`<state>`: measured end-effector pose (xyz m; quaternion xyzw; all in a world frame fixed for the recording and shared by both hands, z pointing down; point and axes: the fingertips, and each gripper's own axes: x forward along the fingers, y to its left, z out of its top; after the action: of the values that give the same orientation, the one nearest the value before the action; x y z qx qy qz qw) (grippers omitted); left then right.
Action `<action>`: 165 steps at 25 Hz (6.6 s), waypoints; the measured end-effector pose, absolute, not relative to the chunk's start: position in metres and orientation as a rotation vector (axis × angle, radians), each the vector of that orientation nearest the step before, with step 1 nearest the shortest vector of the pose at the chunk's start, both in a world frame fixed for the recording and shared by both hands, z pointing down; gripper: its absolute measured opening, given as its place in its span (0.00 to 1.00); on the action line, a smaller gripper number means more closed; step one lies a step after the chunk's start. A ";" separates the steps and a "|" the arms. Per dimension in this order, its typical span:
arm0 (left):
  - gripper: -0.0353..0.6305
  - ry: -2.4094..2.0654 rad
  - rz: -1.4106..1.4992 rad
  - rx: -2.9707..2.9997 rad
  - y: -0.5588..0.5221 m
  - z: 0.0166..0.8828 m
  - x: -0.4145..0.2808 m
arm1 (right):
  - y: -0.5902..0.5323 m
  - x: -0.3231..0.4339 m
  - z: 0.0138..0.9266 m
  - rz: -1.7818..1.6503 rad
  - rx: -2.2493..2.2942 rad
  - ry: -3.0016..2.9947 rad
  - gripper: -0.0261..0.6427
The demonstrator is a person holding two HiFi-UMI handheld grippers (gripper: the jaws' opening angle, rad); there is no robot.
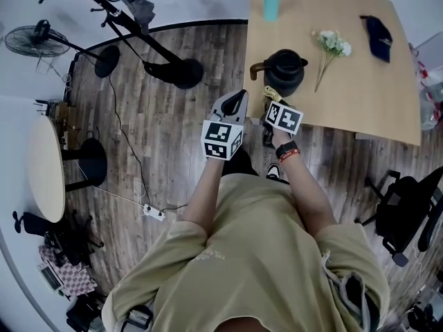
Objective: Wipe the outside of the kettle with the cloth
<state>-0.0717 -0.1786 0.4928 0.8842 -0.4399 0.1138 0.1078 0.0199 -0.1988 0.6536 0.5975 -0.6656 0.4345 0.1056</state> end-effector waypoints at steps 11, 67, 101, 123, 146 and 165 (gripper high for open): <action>0.09 -1.306 0.335 2.590 -0.168 0.497 -0.057 | -0.183 0.050 0.659 1.236 1.736 -1.954 0.25; 0.09 -1.296 0.326 2.557 -0.188 0.510 -0.021 | -0.199 0.141 0.654 0.930 1.654 -1.939 0.25; 0.09 -1.399 0.337 2.468 -0.206 0.517 -0.114 | -0.239 -0.013 0.692 1.401 1.756 -1.885 0.25; 0.09 -1.352 0.341 2.498 -0.199 0.516 -0.083 | -0.206 0.016 0.689 1.314 1.700 -1.929 0.25; 0.09 -1.281 0.329 2.524 -0.201 0.521 -0.035 | -0.184 0.086 0.690 1.155 1.732 -1.877 0.25; 0.09 -1.270 0.339 2.522 -0.218 0.522 -0.015 | -0.226 0.158 0.688 0.966 1.803 -1.767 0.24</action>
<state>-0.0150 -0.2178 0.5219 0.8769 -0.4418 0.1177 0.1483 0.1583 -0.2260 0.6883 0.6512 -0.6381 0.3487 0.2174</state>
